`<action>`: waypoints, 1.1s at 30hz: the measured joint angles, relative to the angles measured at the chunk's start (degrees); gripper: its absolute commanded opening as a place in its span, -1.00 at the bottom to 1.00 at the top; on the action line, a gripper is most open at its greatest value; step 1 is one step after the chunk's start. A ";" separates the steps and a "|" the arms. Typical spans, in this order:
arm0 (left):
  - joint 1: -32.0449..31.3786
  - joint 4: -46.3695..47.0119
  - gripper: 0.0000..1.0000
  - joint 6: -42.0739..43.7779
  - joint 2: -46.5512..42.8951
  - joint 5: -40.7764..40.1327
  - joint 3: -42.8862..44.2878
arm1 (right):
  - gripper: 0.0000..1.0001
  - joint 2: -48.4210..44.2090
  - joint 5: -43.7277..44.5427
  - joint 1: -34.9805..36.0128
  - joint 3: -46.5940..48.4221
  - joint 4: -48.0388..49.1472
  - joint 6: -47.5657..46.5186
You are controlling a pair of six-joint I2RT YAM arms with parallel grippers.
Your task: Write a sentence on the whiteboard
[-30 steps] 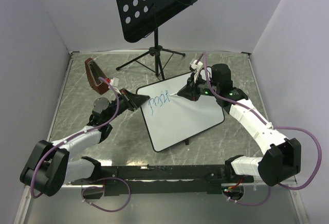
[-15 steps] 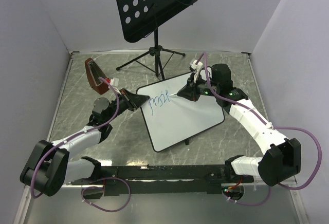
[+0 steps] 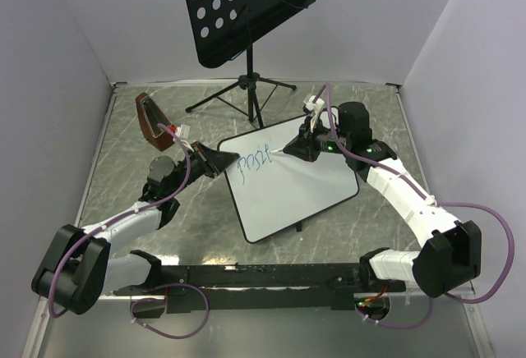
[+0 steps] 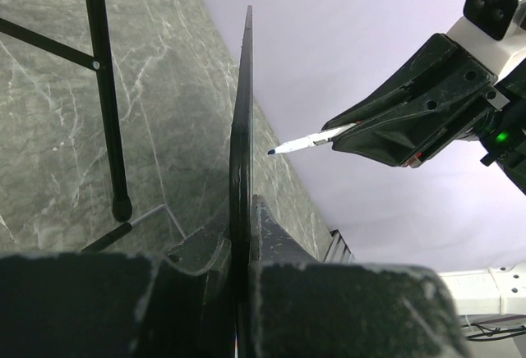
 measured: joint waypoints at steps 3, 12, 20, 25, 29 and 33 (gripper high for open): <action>0.00 -0.02 -0.98 -0.02 -0.02 0.00 -0.07 | -1.00 0.00 0.35 0.00 0.00 0.00 0.00; 0.00 -0.13 -0.98 0.07 -0.76 0.00 -0.37 | -1.00 0.00 1.01 0.00 0.00 0.00 0.00; 0.00 -0.04 -0.98 0.07 -0.87 0.00 -0.52 | -1.00 0.00 1.42 0.00 0.00 0.00 0.00; 0.00 0.04 -0.98 -0.02 -0.87 -0.02 -0.68 | -1.00 0.09 1.49 0.00 0.02 0.00 0.00; 0.00 0.04 -0.98 -0.04 -0.87 -0.02 -0.68 | -1.00 0.46 1.77 0.00 0.22 0.02 -0.02; 0.00 0.04 -0.98 -0.04 -0.87 -0.02 -0.68 | -1.00 0.76 2.05 0.00 0.33 0.24 -0.02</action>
